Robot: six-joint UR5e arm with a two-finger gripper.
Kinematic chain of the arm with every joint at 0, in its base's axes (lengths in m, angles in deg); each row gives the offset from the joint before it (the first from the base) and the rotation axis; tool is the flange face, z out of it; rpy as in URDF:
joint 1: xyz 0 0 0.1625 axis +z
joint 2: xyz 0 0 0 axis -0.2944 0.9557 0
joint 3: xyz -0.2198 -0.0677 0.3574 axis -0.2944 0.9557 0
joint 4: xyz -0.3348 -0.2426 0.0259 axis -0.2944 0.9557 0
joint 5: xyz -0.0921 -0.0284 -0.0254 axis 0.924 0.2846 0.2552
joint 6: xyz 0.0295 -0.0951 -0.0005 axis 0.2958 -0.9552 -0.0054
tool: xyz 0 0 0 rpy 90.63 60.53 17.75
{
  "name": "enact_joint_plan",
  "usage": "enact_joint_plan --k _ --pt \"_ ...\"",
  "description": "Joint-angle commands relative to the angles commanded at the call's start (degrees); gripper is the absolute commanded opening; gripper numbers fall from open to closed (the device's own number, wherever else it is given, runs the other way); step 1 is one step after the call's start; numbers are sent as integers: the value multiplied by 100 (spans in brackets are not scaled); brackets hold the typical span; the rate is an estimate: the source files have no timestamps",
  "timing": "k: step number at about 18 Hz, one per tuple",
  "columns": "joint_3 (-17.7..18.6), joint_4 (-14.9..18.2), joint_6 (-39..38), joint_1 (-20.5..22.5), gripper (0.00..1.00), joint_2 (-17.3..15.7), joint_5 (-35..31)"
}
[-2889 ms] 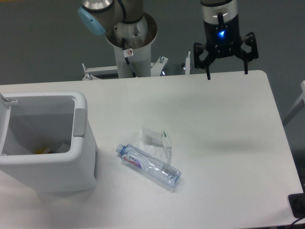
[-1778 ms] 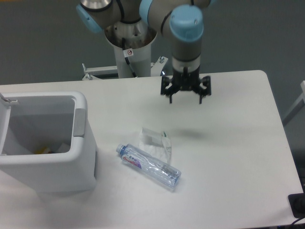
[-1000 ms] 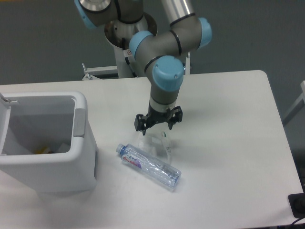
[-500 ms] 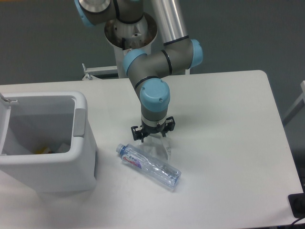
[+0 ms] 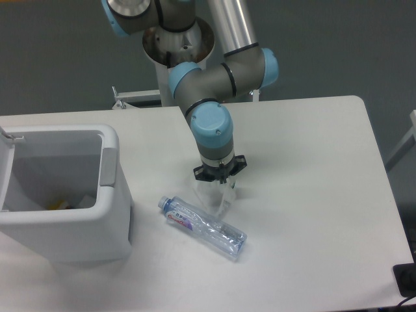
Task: Place the trash in the trash can
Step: 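Close the gripper on the wrapper and lift it, then carry the wrapper over the white bin and open the gripper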
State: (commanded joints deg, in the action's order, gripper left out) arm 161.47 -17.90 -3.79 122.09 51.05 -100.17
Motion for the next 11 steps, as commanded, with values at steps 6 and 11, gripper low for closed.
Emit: enact_joint_plan --k 6,11 --pt "-771 544 1380 501 0 -1274 497" --pt "-1344 431 117 713 0 -1696 2616"
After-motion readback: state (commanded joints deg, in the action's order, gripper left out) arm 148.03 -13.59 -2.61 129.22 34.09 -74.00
